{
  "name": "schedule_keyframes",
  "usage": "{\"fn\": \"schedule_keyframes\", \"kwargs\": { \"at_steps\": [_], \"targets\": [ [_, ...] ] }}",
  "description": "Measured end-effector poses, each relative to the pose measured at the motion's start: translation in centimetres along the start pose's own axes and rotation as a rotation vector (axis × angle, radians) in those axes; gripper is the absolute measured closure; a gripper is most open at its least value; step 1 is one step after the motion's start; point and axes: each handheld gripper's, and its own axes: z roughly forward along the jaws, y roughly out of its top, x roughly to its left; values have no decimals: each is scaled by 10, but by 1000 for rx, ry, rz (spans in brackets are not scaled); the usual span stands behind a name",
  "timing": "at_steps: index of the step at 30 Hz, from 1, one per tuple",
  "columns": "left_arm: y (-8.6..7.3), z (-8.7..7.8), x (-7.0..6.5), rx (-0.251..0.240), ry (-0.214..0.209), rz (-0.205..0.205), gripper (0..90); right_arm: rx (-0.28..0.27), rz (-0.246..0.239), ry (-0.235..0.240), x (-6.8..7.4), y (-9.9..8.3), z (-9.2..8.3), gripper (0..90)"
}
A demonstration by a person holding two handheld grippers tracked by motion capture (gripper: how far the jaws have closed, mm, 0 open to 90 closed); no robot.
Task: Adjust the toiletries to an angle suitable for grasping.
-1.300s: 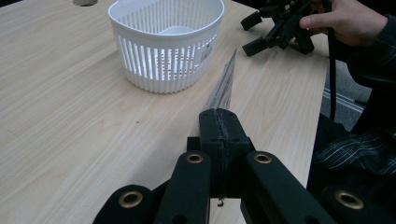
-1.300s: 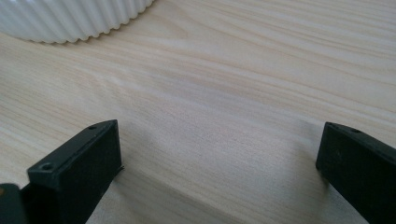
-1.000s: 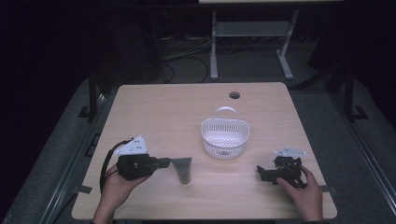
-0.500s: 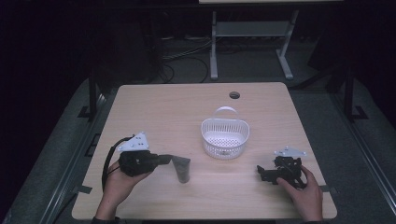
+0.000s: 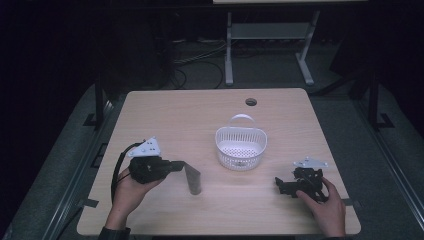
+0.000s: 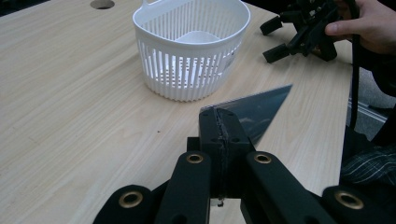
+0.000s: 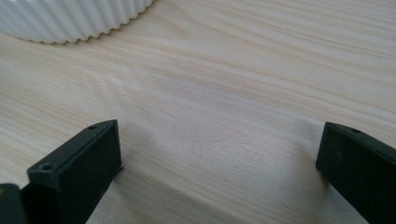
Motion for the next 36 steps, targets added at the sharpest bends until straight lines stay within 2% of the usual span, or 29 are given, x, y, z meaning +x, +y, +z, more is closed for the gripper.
{"fn": "schedule_keyframes", "kwargs": {
  "at_steps": [13, 20, 29, 31, 35, 36],
  "targets": [
    [3, 6, 9, 2, 4, -5, 897, -1, -1, 0, 0, 0, 0, 0],
    [9, 9, 11, 4, 6, 6, 898, 0, 0, 0, 0, 0, 0, 0],
    [6, 4, 12, 7, 1, 0, 890, 0, 0, 0, 0, 0, 0, 0],
    [3, 0, 12, 12, 1, -11, 832, 0, 0, 0, 0, 0, 0, 0],
    [1, -6, 12, 9, 9, -12, 639, 0, -1, 0, 0, 0, 0, 0],
    [1, -7, 12, 10, 8, -11, 513, -1, -1, 0, 0, 0, 0, 0]
  ]
}}
